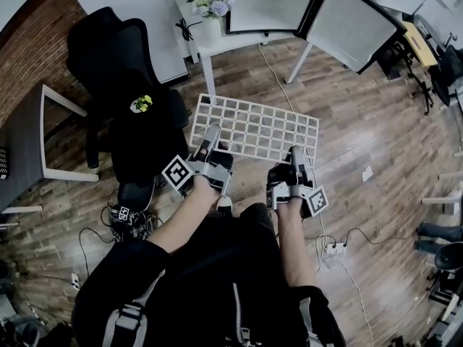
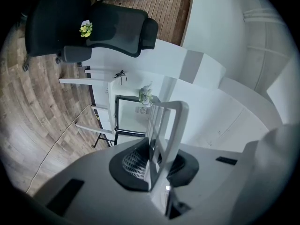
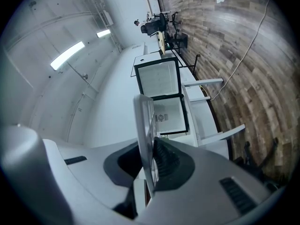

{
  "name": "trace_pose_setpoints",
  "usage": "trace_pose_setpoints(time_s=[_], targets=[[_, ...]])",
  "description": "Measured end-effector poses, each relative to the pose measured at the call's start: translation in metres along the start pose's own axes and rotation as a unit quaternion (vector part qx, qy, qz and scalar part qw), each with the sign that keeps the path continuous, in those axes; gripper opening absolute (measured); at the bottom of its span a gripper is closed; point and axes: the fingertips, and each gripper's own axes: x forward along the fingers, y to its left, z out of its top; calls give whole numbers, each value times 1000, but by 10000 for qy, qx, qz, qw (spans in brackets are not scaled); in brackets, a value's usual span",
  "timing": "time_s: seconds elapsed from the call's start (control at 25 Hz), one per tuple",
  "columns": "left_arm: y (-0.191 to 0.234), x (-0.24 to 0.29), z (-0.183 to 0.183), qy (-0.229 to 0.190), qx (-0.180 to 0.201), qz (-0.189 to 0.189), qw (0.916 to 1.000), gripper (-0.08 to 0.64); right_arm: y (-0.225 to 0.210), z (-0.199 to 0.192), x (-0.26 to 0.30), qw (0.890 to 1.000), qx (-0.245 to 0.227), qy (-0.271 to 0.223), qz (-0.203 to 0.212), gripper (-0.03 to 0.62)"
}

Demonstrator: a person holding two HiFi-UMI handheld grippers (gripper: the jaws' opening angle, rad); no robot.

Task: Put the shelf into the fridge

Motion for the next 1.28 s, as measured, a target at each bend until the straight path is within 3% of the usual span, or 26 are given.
trace_pose_setpoints(time_s=[0.52,0.96,1.28], targets=[[8,23,5,42,65,51,10000,46,-9,7,19,10000,77,-51,-27,44],[28,71,-12,-249,137,59,9996,46,-21,54,67,9995,199,242,-92,44],[41,171,-18,-581,188,111,9981,46,-25,113,168,9980,296,530,-196,46]])
